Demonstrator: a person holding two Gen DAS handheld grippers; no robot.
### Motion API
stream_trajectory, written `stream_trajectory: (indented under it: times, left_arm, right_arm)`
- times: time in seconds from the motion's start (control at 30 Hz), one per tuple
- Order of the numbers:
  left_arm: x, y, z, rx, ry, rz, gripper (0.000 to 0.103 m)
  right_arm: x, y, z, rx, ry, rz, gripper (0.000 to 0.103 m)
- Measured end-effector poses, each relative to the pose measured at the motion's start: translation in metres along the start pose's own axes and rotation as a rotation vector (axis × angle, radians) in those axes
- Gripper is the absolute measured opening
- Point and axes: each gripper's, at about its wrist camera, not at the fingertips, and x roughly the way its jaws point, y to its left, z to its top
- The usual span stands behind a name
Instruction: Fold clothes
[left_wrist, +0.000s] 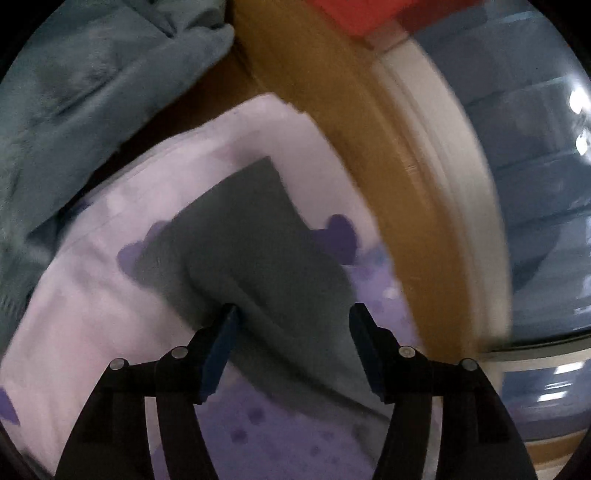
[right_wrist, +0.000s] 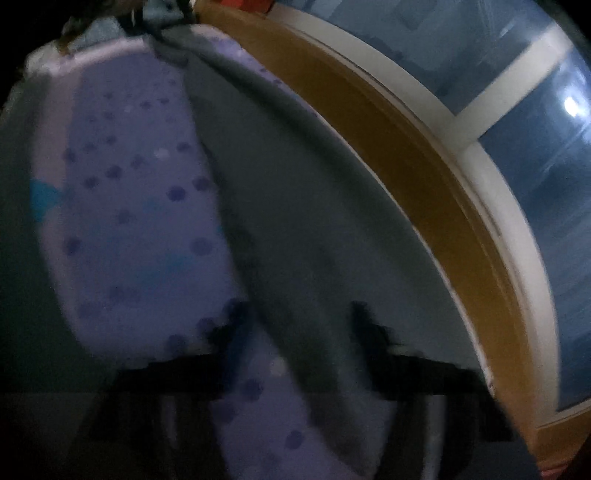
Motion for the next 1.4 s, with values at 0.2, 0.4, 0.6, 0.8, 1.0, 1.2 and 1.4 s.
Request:
stream_trajectory:
  times: [0.2, 0.4, 0.6, 0.8, 1.0, 1.2, 1.4]
  left_arm:
    - [-0.003, 0.016, 0.009, -0.101, 0.02, -0.064, 0.061]
    - [-0.043, 0.032, 0.012, -0.13, -0.084, -0.036, 0.061]
    - [-0.066, 0.029, 0.009, -0.032, -0.076, -0.05, 0.061]
    - [-0.015, -0.026, -0.036, 0.103, 0.078, -0.198, 0.061]
    - [0.042, -0.068, -0.06, 0.239, 0.197, -0.268, 0.062]
    - [0.037, -0.048, -0.014, -0.045, 0.218, -0.234, 0.057]
    - [-0.043, -0.079, -0.115, -0.179, -0.336, -0.154, 0.057]
  right_arm:
    - [-0.026, -0.003, -0.005, 0.05, -0.041, 0.046, 0.003]
    - [-0.031, -0.007, -0.025, 0.048, -0.033, 0.102, 0.003]
    - [-0.009, 0.006, -0.045, 0.017, 0.003, 0.146, 0.006]
    - [-0.025, -0.008, -0.048, 0.161, 0.003, 0.248, 0.033]
    - [-0.05, -0.071, -0.111, 0.539, -0.031, 0.248, 0.044]
    - [-0.071, -0.174, -0.218, 0.836, -0.023, -0.047, 0.044]
    - [-0.031, -0.293, -0.314, 1.073, -0.015, -0.2, 0.059]
